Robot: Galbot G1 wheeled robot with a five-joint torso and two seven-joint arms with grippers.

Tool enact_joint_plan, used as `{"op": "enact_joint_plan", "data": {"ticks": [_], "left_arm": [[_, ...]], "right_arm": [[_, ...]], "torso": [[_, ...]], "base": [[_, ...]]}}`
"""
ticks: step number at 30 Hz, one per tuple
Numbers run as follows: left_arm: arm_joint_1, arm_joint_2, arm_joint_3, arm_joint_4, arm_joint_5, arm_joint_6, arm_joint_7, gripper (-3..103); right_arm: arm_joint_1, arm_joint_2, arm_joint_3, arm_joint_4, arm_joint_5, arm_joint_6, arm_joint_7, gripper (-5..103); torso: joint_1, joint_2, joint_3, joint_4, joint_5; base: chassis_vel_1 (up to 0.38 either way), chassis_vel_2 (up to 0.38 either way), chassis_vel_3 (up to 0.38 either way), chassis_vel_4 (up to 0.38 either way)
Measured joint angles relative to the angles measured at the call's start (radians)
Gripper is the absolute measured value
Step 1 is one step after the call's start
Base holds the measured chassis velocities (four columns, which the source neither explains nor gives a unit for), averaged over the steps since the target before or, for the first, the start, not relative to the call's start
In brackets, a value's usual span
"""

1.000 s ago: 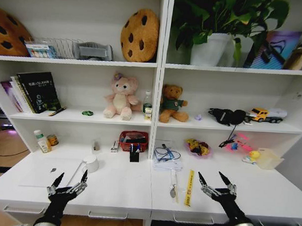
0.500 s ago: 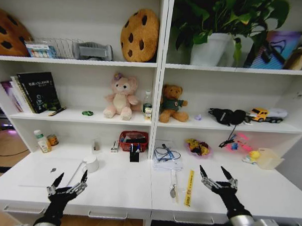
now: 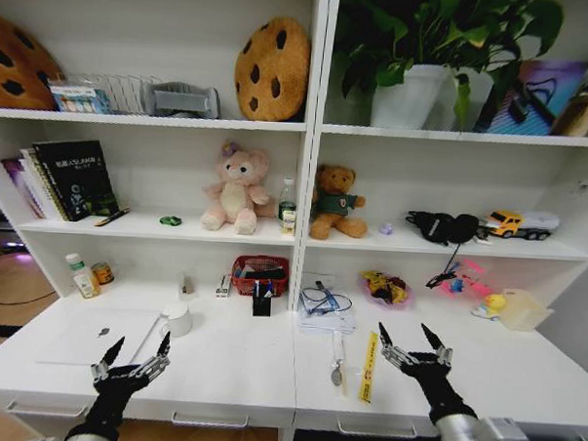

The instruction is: Organize the objects on the table.

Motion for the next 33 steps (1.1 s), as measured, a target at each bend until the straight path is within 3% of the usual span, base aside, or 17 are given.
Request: {"op": "enact_joint_plan", "data": {"ticks": [33], "left_arm": [[0.000,0.000,0.000,0.000,0.000,0.000,0.001,100]], "right_arm": [[-0.001,0.000,0.002,-0.002,0.001,0.004,-0.003,100]], "torso": [[0.000,0.000,0.000,0.0000,0.0000]], "base": [[0.032,0.030,-0.030,-0.025]]}}
